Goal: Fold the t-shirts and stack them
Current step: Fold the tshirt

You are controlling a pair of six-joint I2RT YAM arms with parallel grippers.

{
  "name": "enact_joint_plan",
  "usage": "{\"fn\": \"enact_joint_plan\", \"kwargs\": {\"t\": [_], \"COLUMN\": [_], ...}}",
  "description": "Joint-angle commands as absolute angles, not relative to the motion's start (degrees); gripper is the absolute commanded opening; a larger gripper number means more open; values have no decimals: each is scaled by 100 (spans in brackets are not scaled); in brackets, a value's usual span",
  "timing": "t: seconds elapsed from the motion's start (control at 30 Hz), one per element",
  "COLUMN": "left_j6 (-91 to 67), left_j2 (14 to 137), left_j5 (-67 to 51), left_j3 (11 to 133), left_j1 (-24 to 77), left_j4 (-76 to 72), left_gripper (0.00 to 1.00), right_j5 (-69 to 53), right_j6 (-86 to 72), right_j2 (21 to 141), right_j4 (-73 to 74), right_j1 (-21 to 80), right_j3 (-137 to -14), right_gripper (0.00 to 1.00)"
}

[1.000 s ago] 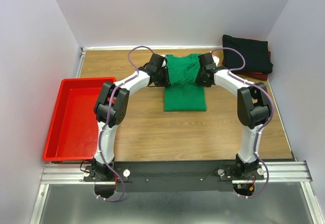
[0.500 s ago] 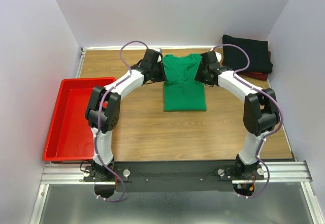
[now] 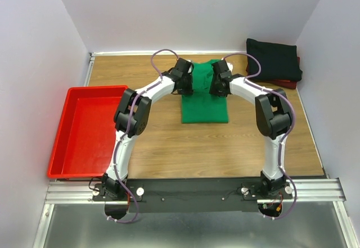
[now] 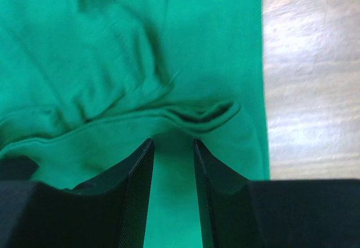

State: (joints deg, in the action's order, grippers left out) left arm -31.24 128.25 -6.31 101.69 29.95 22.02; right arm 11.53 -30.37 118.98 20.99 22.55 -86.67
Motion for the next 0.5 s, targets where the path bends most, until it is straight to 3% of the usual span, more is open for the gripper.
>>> {"fn": "enact_joint_plan", "kwargs": {"t": [0.0,0.47], "left_j6": [-2883,-2944], "left_j2": [13331,13483], "left_j5": [-211,-422], "left_j3": [10783,10618], "left_j1": [2822,2566], "left_j4": [2540,2487], "left_gripper": [0,0], "right_j5": [1302,923], "right_j6": [-2944,-3006], "right_j2": [12207,12410], "right_j4": [2101,2092], "right_j1": [2075,1784], "right_j3": [-9044,-8895], "right_gripper": [41,41]}}
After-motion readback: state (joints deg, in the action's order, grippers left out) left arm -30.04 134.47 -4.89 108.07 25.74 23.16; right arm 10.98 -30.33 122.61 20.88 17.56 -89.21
